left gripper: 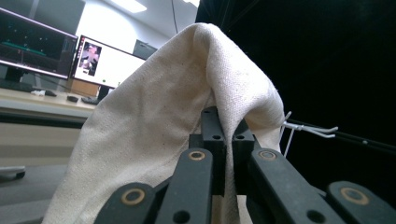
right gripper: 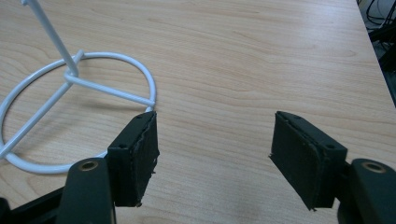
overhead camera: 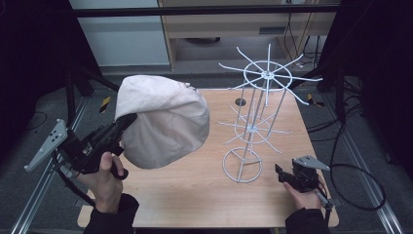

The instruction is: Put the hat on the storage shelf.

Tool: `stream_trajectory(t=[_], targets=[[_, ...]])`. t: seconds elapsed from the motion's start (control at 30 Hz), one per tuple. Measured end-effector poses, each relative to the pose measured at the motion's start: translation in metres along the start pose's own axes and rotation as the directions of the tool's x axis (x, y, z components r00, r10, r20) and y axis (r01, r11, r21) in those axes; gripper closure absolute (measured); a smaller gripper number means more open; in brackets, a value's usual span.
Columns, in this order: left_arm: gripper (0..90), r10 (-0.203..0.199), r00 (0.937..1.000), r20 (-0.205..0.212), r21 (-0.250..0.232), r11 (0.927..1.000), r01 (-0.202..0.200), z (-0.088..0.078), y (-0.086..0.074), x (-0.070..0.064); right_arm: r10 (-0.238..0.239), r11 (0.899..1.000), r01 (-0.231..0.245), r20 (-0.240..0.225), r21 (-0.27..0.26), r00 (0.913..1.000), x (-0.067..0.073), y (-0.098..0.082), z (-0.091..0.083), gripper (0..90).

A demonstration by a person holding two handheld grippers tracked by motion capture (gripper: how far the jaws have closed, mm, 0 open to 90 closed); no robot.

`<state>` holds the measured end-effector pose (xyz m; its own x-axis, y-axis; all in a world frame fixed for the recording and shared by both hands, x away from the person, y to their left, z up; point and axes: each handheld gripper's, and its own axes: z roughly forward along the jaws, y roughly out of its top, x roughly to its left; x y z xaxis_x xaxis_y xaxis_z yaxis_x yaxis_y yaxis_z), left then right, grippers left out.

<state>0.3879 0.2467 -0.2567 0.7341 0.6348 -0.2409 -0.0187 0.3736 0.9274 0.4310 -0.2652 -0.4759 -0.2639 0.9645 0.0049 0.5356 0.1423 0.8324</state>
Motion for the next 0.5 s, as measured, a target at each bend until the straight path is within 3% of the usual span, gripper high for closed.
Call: stream_trajectory(t=[0.5], targets=[[88.6, -0.037, 0.9955, 0.088, -0.093, 0.9946, 0.046, 0.027, 0.022, -0.015, -0.003, 1.000, 0.003, -0.001, -0.011, 1.0000, 0.000, 0.000, 0.000, 31.9]])
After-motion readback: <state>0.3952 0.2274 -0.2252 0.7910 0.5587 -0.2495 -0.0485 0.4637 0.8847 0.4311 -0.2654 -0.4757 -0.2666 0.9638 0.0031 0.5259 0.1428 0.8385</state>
